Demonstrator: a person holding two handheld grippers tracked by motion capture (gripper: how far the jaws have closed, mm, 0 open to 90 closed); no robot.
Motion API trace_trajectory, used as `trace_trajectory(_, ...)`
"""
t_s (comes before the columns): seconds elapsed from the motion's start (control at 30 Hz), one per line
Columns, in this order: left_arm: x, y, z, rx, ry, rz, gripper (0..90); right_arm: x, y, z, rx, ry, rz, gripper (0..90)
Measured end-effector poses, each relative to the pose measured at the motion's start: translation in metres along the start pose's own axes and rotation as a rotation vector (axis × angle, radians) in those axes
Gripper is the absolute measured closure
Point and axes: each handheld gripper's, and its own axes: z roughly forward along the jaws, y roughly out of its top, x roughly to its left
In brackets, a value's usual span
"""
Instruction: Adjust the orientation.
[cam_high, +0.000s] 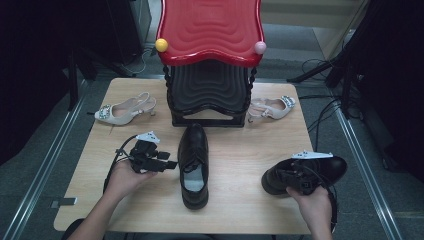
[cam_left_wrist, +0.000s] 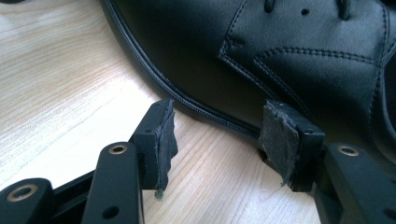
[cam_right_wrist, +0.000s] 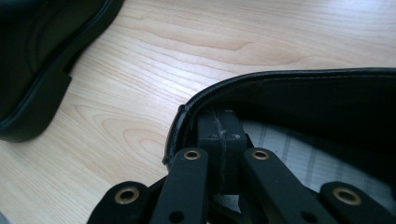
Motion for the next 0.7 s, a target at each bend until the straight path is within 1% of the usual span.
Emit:
trace_trajectory(0.13, 0.001, -0.003, -0.002, -0.001, 0.003, -0.009, 44.9, 0.001, 0.002, 0.003, -0.005, 0.016, 0.0, 90.0)
trace_trajectory(0.2, 0.001, -0.005, -0.003, -0.002, 0.005, -0.015, 44.8, 0.002, 0.004, 0.005, -0.006, 0.022, -0.012, 90.0)
trace_trajectory(0.37, 0.001, -0.007, -0.006, 0.002, 0.012, -0.015, 44.7, 0.005, 0.006, 0.009, -0.002, 0.042, -0.01, 90.0)
trace_trajectory(0.43, 0.001, -0.008, -0.006, -0.002, 0.011, -0.022, 44.7, 0.005, 0.007, 0.01, -0.001, 0.05, -0.008, 90.0)
trace_trajectory(0.47, 0.002, -0.009, -0.007, -0.001, 0.015, -0.025, 44.7, 0.007, 0.008, 0.012, 0.001, 0.072, -0.012, 90.0)
trace_trajectory(0.5, 0.002, -0.009, -0.007, -0.001, 0.015, -0.025, 44.7, 0.007, 0.008, 0.012, 0.001, 0.072, -0.012, 90.0)
trace_trajectory(0.53, 0.002, -0.01, -0.008, -0.004, 0.017, -0.028, 44.7, 0.012, 0.01, 0.015, 0.006, 0.081, -0.026, 90.0)
trace_trajectory(0.7, 0.002, -0.013, -0.01, -0.006, 0.018, -0.032, 44.7, 0.025, 0.014, 0.023, 0.022, 0.109, -0.06, 90.0)
